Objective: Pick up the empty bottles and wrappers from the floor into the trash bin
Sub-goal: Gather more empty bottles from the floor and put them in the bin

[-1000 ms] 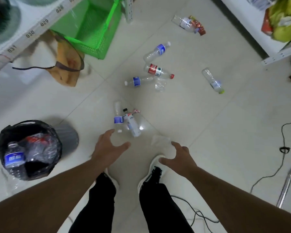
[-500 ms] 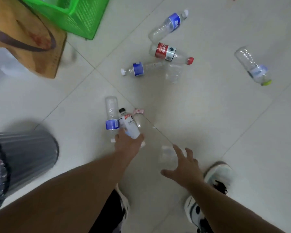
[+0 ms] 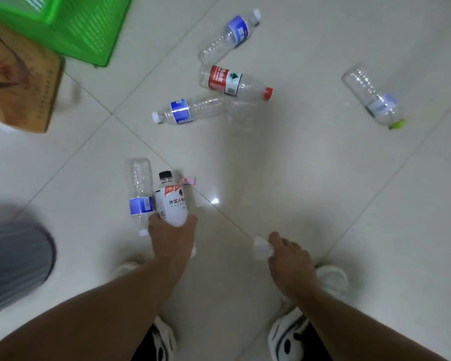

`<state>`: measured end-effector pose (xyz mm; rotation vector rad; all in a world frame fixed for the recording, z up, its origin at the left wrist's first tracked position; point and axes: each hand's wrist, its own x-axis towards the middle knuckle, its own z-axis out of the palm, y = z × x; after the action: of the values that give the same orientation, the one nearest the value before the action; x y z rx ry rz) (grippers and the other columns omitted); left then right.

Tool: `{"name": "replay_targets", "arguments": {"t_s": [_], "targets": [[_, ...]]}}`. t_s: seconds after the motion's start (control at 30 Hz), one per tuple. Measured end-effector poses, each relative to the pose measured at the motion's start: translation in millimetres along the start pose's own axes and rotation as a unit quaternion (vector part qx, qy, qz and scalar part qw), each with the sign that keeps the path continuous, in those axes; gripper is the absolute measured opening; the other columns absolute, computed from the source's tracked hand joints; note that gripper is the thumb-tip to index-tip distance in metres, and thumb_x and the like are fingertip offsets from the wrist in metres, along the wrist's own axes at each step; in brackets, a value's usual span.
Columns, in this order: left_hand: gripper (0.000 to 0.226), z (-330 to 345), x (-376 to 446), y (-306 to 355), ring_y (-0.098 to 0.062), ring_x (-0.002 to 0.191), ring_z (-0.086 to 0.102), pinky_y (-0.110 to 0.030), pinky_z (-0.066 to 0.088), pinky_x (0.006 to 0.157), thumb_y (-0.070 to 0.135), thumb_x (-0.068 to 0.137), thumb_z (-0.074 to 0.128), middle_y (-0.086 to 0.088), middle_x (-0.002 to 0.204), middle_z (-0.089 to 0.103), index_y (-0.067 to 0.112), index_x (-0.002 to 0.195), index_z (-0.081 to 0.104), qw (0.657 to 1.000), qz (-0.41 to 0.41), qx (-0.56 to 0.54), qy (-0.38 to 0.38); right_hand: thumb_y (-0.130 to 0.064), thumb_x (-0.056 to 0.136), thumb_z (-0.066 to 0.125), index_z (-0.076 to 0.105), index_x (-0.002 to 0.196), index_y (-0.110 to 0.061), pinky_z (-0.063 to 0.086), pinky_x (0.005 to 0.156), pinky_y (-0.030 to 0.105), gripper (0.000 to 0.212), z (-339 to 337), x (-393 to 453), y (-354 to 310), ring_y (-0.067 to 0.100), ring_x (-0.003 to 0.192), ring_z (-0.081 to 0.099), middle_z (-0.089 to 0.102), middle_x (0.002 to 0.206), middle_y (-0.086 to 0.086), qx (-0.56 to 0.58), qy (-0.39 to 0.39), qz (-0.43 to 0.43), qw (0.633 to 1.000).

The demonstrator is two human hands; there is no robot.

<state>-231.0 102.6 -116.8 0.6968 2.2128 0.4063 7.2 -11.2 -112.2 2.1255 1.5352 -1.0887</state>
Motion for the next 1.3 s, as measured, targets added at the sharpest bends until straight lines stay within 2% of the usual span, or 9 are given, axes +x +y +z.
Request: {"name": "replay_targets", "arguments": {"t_s": [0.1,0.17,0.37,0.6,0.7,0.83,0.93,1.1,1.3], "targets": [[0.056,-43,-44,31,-0.037,0.081,0.072,-0.049,0.063,0.066,0.028,0.067,0.089,-0.011,0.098,0.067,0.023,0.111,0.055,0.998,0.037,0.010,-0.048,-0.026,0.097,0.051,0.043,0.131,-0.024,0.051,0.085,0.043,0.035,-59,-29,3,0.035,0.105,0.066,0.061,0.107,0.002,0.048,-0.006,0.012,0.999],[0.051,-69,-77,64,-0.035,0.078,0.072,-0.044,0.061,0.060,0.026,0.070,0.089,-0.007,0.095,0.066,0.027,0.106,0.053,0.995,0.080,0.026,-0.057,-0.025,0.095,0.052,0.044,0.123,-0.024,0.053,0.083,0.043,0.029,-107,-53,6,0.035,0.099,0.066,0.055,0.097,0.000,0.090,0.010,0.023,0.996],[0.047,-115,-169,166,-0.031,0.070,0.072,-0.048,0.063,0.059,0.026,0.073,0.090,-0.004,0.086,0.067,0.039,0.096,0.050,0.990,0.116,0.025,-0.078,-0.033,0.093,0.063,0.048,0.118,-0.023,0.058,0.088,0.043,0.031,-231,-120,25,0.033,0.103,0.068,0.067,0.112,0.007,0.229,0.063,0.093,0.967],[0.053,-111,-232,251,-0.011,0.070,0.072,-0.021,0.049,0.047,0.031,0.073,0.094,0.005,0.089,0.067,0.041,0.102,0.050,0.975,0.190,0.065,-0.092,-0.037,0.097,0.060,0.047,0.116,-0.023,0.054,0.084,0.039,0.027,-336,-156,81,0.031,0.104,0.068,0.064,0.112,0.004,0.223,0.117,0.118,0.961],[0.058,-90,-248,278,-0.012,0.074,0.071,-0.025,0.049,0.053,0.034,0.071,0.094,0.007,0.094,0.065,0.041,0.107,0.049,0.970,0.208,0.073,-0.102,-0.041,0.096,0.062,0.050,0.116,-0.022,0.053,0.079,0.038,0.031,-374,-154,111,0.029,0.096,0.066,0.059,0.107,0.003,0.223,0.134,0.109,0.959],[0.060,-57,-256,292,-0.009,0.079,0.071,-0.018,0.050,0.053,0.039,0.067,0.093,0.007,0.097,0.066,0.039,0.109,0.051,0.971,0.197,0.065,-0.119,-0.039,0.094,0.064,0.046,0.107,-0.026,0.043,0.064,0.033,0.026,-396,-144,142,0.020,0.072,0.056,0.049,0.096,-0.004,0.186,0.161,0.114,0.963],[0.060,-29,-247,295,0.008,0.085,0.066,-0.017,0.048,0.053,0.039,0.067,0.093,0.011,0.096,0.062,0.051,0.105,0.048,0.967,0.199,0.070,-0.144,-0.037,0.090,0.062,0.042,0.099,-0.030,0.040,0.057,0.030,0.024,-400,-124,151,0.006,0.066,0.052,0.047,0.090,-0.010,0.185,0.147,0.131,0.963],[0.062,7,-208,319,-0.009,0.092,0.065,-0.030,0.050,0.065,0.039,0.070,0.091,0.006,0.106,0.060,0.033,0.114,0.049,0.956,0.204,0.109,-0.180,-0.034,0.089,0.066,0.043,0.101,-0.029,0.036,0.057,0.026,0.027,-414,-75,157,0.002,0.069,0.050,0.047,0.093,-0.010,0.216,0.152,0.154,0.952],[0.054,49,-153,350,-0.012,0.082,0.067,-0.022,0.048,0.049,0.034,0.073,0.091,0.001,0.104,0.062,0.030,0.109,0.051,0.959,0.201,0.113,-0.163,-0.029,0.093,0.060,0.046,0.108,-0.022,0.042,0.073,0.037,0.021,-424,25,171,0.031,0.087,0.057,0.049,0.104,0.002,0.199,0.120,0.145,0.962]]}}
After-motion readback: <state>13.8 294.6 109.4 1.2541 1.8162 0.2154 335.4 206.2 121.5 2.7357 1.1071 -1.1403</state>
